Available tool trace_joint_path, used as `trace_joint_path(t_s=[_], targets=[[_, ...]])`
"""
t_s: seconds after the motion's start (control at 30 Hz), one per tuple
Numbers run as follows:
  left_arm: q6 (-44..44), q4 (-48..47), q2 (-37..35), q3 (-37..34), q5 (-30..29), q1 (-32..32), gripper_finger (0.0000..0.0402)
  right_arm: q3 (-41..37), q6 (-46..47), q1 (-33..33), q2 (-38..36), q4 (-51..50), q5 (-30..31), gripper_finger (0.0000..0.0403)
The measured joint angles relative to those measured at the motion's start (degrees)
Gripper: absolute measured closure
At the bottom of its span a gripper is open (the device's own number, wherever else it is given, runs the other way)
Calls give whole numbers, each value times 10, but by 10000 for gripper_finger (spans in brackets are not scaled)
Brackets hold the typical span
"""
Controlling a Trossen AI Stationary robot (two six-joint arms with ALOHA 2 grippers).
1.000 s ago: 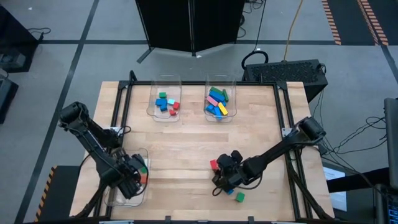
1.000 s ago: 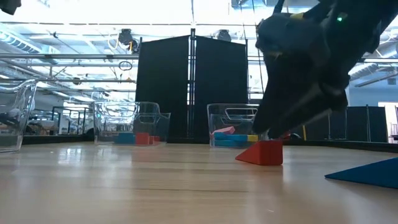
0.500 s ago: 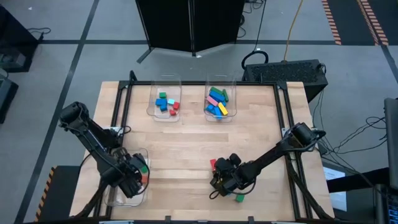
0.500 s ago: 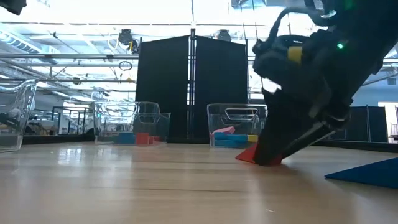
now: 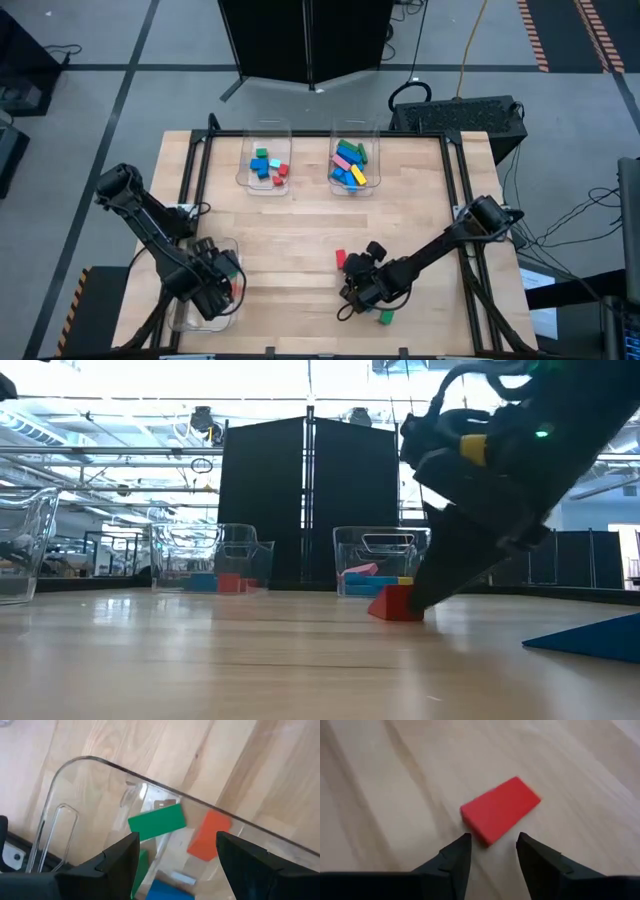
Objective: Sort blocks by size
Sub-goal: Put the red triangular block into the bottom transparent bin
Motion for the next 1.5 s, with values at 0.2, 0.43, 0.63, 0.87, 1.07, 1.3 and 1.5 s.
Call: trace_joint_path(t_s=[0.2,0.43,0.63,0.87,1.07,1.3,1.5], targets=[[2,-4,0,22,-4,1,139,0,26,-14,0,-38,7,252],[3,-11,0,39,-8,1,139,-1,136,7,-6,-249,15,252],[3,-57,0,62,-82,1,139,0,62,38,-20,-154,20,252],[0,-52,0,92,-159,1,139,-32,54,71,-18,-48,138,252],[0,-50,0,94,-251,4,139,-85,87,76,-18,38,155,234],[3,-41,0,94,-310,30,139,-99,6,51,-18,147,130,162],[4,-41,0,94,-334,65,139,-99,2,6,-18,154,107,128]])
